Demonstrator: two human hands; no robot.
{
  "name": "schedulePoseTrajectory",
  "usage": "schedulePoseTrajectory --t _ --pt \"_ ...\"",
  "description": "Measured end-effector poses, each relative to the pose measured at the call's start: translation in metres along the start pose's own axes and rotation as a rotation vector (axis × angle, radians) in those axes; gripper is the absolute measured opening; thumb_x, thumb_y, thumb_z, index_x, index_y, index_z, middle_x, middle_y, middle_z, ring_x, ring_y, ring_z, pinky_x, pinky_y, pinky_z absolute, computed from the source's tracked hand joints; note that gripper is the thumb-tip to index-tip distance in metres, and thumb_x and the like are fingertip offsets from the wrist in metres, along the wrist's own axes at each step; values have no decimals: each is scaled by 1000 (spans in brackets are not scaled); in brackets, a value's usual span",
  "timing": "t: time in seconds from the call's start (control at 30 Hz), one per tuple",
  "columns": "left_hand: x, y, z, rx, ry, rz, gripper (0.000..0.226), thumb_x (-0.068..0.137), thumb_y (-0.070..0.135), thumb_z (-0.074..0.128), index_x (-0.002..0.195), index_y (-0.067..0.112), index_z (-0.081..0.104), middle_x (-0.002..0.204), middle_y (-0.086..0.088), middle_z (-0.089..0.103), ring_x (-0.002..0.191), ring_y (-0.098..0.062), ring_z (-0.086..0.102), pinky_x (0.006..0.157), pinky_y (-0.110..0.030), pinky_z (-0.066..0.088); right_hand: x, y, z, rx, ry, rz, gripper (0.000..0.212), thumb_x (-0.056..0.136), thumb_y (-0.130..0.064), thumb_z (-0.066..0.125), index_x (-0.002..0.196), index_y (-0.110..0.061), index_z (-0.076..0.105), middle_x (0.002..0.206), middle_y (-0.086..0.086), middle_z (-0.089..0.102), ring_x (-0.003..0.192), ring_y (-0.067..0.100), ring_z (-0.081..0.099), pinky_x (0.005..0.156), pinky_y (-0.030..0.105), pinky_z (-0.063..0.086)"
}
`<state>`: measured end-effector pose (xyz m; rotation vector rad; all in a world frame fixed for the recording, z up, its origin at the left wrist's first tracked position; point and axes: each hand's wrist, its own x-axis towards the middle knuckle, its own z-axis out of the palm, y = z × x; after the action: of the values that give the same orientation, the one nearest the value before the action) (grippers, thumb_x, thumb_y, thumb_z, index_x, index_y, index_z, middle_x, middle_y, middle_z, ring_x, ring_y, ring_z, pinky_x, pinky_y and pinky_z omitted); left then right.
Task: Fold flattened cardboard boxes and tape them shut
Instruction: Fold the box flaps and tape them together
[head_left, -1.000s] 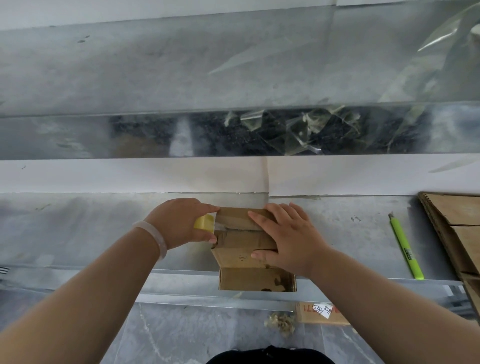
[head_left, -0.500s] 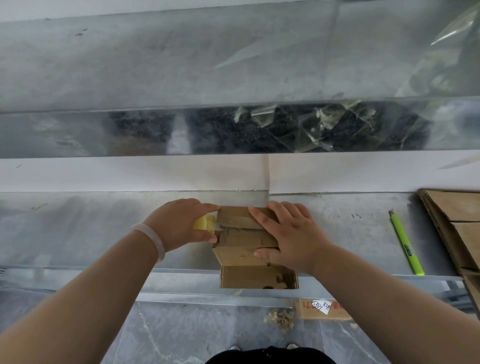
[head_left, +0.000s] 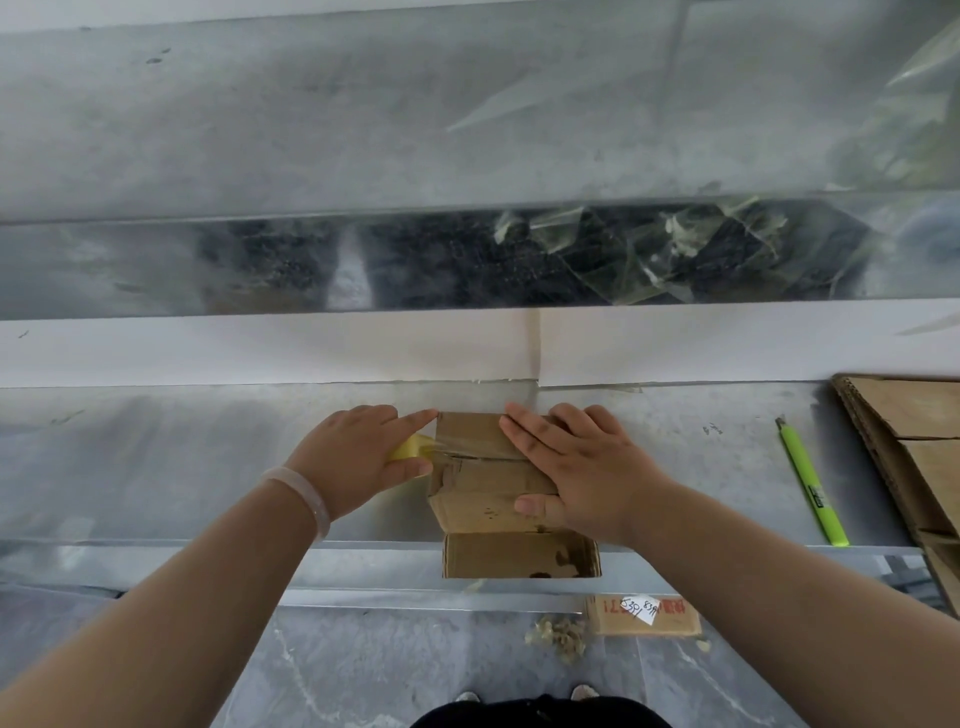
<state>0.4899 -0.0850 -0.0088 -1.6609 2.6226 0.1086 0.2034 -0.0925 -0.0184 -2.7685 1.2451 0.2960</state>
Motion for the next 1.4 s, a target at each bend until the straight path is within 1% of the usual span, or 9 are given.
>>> schedulePoseTrajectory --t 0.1,0.23,0.37,0.57,0.87,1.0,1.13,1.3,1.4 --pt "-1 3 1 -18 -24 -24 103 71 83 -15 151 30 24 89 10 41 81 -10 42 86 -30 46 -1 1 0 5 -24 -53 74 79 -73 -14 143 -40 -31 163 -11 -15 143 24 11 116 46 13" --pt "0 5 1 -31 -41 -28 107 66 85 -17 152 31 19 89 9 40 83 -9 41 87 -27 42 -1 0 -5 -4 -59 -73 67 84 -71 -12 148 -51 -15 165 -7 -9 143 28 12 115 51 11" --pt "0 7 3 -50 -47 -26 92 74 75 -2 152 30 19 90 10 39 84 -9 40 89 -27 42 0 -3 -9 -9 -73 -71 70 78 -70 -11 145 -49 -23 153 -14 -35 148 21 -19 119 46 -13" --pt "0 6 5 -66 -26 -25 105 68 84 -11 152 29 20 90 11 39 83 -9 40 87 -28 42 1 -3 -11 19 -99 -62 72 80 -73 -8 143 -45 -26 149 -14 -38 147 16 -24 118 41 -16" --pt "-2 6 10 -115 35 -27 104 70 83 -15 150 31 25 87 10 45 80 -10 46 81 -28 44 5 -18 -13 108 22 41 78 84 -71 25 153 -38 7 156 -4 12 141 22 16 120 47 7" --pt "0 7 15 -140 48 -23 99 74 84 -7 149 30 30 86 10 45 81 -13 49 80 -31 46 11 -26 -8 92 51 69 82 83 -80 24 152 -41 3 147 1 19 135 26 23 118 48 11" --pt "0 5 15 -173 26 -17 93 73 85 8 149 35 26 89 12 45 84 -11 47 83 -29 44 11 -19 1 64 146 35 77 87 -78 22 152 -37 19 140 6 34 126 29 41 111 49 30" --pt "-11 -6 25 -577 94 -96 64 81 76 41 138 48 35 109 12 54 94 -4 50 86 -21 43 5 -7 3 57 178 52 75 89 -77 23 152 -37 23 139 6 37 125 27 40 108 48 34" --pt "-16 -4 25 -605 125 -18 55 84 68 39 134 47 42 97 15 54 90 4 48 79 -10 36 2 -3 3 16 198 33 75 88 -76 27 151 -36 30 136 6 43 119 23 38 104 46 40"
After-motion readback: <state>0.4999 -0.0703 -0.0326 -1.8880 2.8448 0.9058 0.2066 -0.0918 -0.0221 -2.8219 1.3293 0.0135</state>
